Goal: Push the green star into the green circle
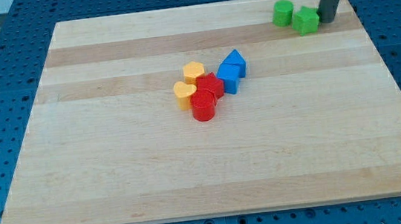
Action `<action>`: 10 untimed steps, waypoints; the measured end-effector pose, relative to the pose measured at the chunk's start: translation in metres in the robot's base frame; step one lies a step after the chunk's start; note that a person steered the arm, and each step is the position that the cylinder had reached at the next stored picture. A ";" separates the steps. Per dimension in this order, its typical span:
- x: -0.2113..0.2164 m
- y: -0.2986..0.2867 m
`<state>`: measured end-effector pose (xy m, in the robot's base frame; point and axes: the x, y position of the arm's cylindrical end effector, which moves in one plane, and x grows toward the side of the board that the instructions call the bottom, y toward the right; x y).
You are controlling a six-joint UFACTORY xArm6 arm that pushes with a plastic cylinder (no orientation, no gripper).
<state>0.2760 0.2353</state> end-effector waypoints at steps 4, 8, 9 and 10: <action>-0.015 0.049; 0.064 -0.041; 0.048 -0.051; 0.042 -0.053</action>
